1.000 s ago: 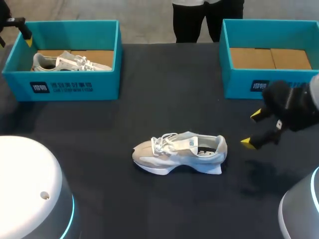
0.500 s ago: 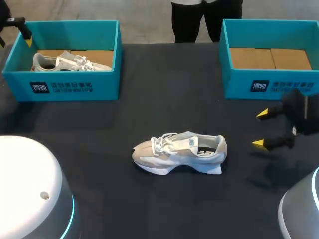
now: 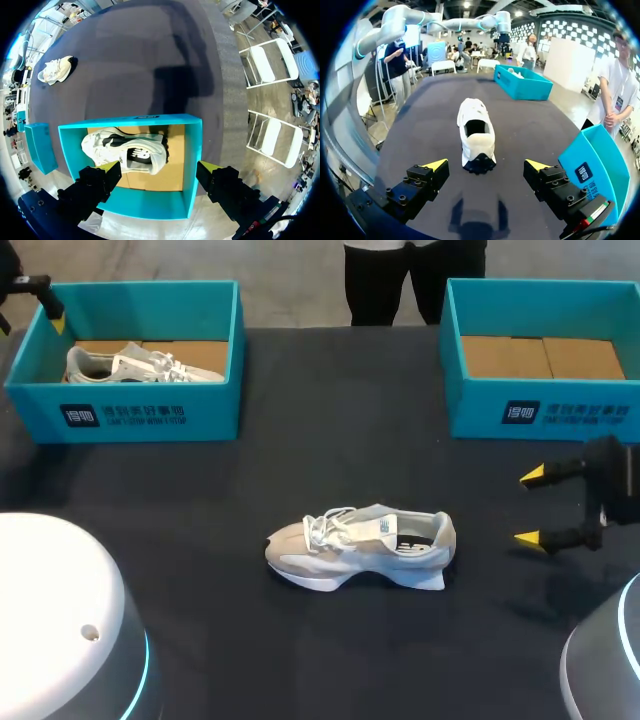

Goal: Take the shoe out of the shoebox, open the shoe tongue, remove and reinsert the insole, then place the shoe into the shoebox

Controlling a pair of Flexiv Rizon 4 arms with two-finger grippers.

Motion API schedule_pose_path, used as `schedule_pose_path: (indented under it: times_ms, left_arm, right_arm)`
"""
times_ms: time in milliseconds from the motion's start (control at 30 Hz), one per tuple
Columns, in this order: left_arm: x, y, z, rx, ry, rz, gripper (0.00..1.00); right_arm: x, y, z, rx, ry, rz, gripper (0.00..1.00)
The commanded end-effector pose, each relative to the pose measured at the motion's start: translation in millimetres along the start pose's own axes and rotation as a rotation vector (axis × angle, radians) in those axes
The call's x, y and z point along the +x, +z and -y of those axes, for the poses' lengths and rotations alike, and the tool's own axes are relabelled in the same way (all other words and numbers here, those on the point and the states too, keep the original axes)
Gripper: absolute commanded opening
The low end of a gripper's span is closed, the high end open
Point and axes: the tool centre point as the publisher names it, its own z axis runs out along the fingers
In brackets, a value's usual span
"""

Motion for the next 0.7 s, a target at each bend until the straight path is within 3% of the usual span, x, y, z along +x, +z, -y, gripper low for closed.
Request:
schedule_pose_path:
  times_ms: [33, 133, 300, 433, 700]
  left_arm:
    - [-0.3, -0.4, 1.1, -0.003, 0.000, -0.002, 1.00]
    - [-0.3, -0.4, 1.1, -0.003, 0.000, -0.002, 1.00]
    - [-0.3, -0.4, 1.1, -0.003, 0.000, -0.002, 1.00]
    - [-0.3, -0.4, 1.1, -0.003, 0.000, -0.002, 1.00]
    - [-0.3, -0.4, 1.1, -0.003, 0.000, -0.002, 1.00]
  right_arm:
    - [0.7, -0.2, -0.6, 0.002, -0.001, 0.001, 1.00]
    - [-2.8, 0.6, 6.2, -0.011, 0.010, 0.011, 1.00]
    - [-4.3, 3.6, 34.6, -0.085, 0.007, -0.018, 1.00]
    - [-4.3, 10.0, 50.2, -0.068, 0.001, -0.039, 1.00]
    - [-13.0, 16.5, 65.9, -0.109, -0.020, -0.045, 1.00]
